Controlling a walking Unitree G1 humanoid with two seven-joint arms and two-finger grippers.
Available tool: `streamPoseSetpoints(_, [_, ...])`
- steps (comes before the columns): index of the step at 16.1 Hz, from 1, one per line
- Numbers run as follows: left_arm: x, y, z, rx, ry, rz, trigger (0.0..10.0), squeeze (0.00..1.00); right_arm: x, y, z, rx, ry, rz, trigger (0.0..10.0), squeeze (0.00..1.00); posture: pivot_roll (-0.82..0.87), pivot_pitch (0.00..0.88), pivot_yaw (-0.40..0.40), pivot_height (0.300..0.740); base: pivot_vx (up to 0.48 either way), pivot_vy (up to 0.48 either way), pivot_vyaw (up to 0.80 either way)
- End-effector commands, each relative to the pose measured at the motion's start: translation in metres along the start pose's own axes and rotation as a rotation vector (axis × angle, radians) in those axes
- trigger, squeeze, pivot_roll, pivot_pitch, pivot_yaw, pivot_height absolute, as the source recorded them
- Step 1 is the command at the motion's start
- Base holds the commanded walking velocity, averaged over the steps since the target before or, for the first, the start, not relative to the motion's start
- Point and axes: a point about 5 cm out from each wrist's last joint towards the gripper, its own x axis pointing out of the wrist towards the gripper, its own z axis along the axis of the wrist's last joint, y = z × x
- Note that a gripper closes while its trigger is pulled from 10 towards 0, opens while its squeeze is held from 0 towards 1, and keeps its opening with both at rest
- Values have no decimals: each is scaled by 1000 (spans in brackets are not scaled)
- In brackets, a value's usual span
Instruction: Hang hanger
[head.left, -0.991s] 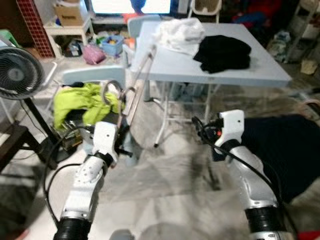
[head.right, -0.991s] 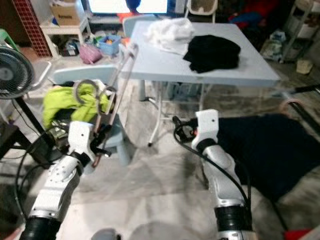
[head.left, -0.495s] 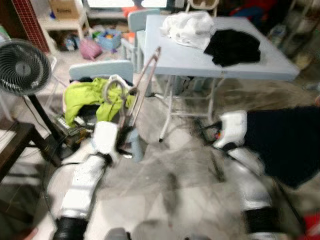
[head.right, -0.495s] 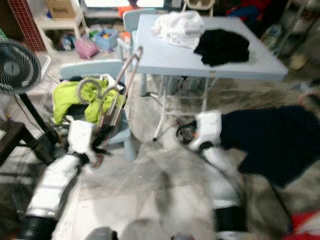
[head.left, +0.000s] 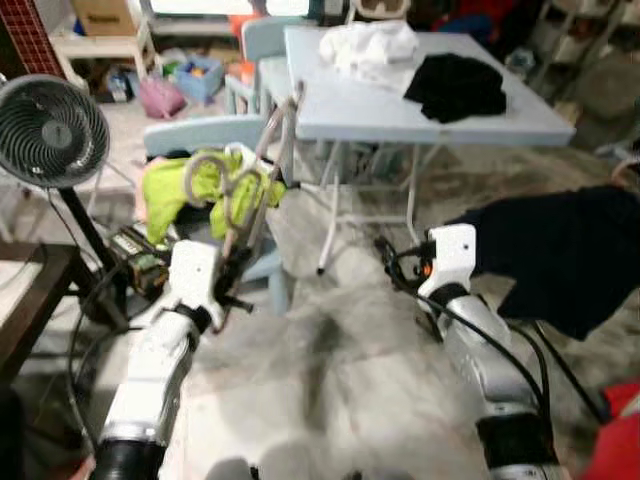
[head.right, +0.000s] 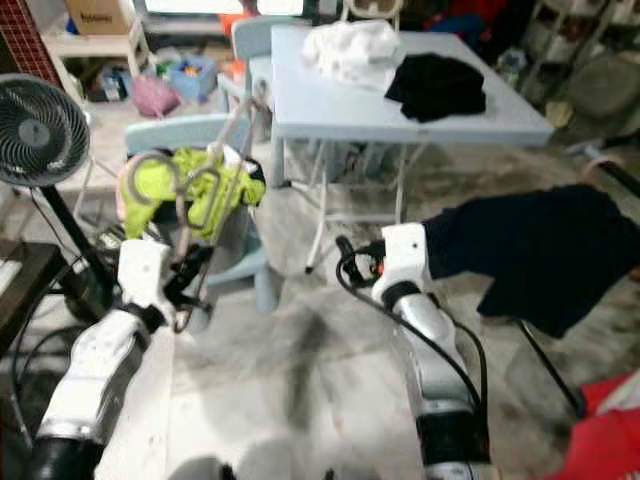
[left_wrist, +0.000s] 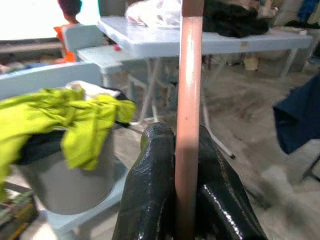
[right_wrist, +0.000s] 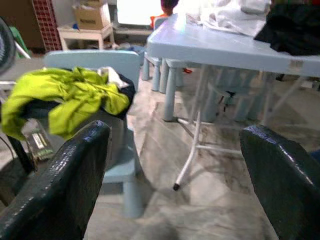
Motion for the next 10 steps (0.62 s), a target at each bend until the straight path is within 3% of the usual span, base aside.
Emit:
streamPoseSetpoints(1, [3,-6,6,-7,-30,-24,10000,0,1,-7,8,2,-20,-15,10000,0,-17,0,-36,740,352,0,0])
streamPoseSetpoints(5, [2,-8,6,-17,-28,-39,10000,0,1,-13,9,2,-15,-52,10000,0,-19,6,-37,740,357,0,0])
streamPoseSetpoints(8, [2,-8,6,-19,-28,-41,10000,0,2,-9,9,-54,-32,-53,10000,0,-18,7,-37,740,364,0,0])
streamPoseSetpoints(10, [2,-8,6,-19,-28,-42,10000,0,3,-5,8,-3,-38,-19,10000,0,-18,7,-37,740,368,0,0])
